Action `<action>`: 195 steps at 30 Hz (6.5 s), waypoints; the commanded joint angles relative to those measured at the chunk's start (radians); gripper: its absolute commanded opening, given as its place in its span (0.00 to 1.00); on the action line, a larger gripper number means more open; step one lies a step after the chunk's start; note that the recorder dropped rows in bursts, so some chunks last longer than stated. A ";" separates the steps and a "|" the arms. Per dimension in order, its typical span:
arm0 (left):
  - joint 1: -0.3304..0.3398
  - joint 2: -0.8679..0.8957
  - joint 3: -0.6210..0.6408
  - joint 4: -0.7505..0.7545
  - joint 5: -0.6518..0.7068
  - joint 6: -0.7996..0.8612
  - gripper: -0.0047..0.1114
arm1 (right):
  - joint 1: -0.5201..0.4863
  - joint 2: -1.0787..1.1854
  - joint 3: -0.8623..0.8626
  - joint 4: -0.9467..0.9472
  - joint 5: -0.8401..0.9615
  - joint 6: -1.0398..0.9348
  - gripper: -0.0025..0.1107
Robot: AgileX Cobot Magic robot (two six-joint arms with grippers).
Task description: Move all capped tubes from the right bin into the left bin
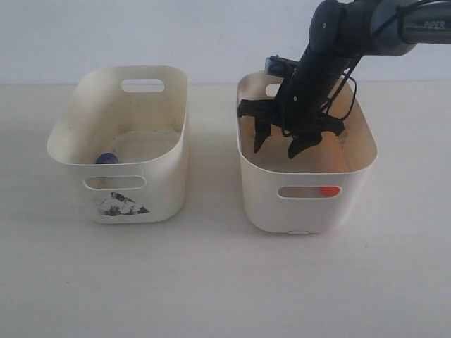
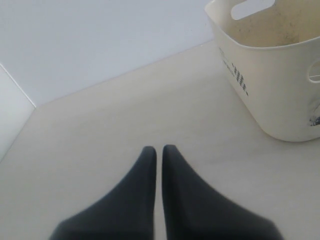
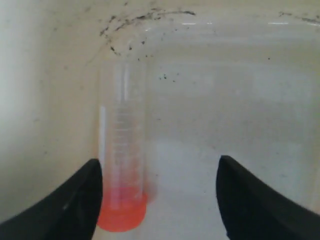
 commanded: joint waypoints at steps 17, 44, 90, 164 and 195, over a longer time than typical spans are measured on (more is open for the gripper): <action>-0.005 0.000 -0.004 -0.003 -0.005 -0.010 0.08 | 0.007 0.041 -0.004 0.069 -0.026 -0.041 0.74; -0.005 0.000 -0.004 -0.003 -0.005 -0.010 0.08 | 0.059 0.063 -0.006 -0.011 0.102 -0.097 0.02; -0.005 0.000 -0.004 -0.003 -0.005 -0.010 0.08 | 0.315 -0.249 -0.006 0.204 -0.302 -0.425 0.02; -0.005 0.000 -0.004 -0.003 -0.005 -0.010 0.08 | 0.138 -0.100 -0.059 -0.428 0.286 0.337 0.03; -0.005 0.000 -0.004 -0.003 -0.005 -0.010 0.08 | 0.138 -0.040 -0.059 -0.432 0.286 0.368 0.03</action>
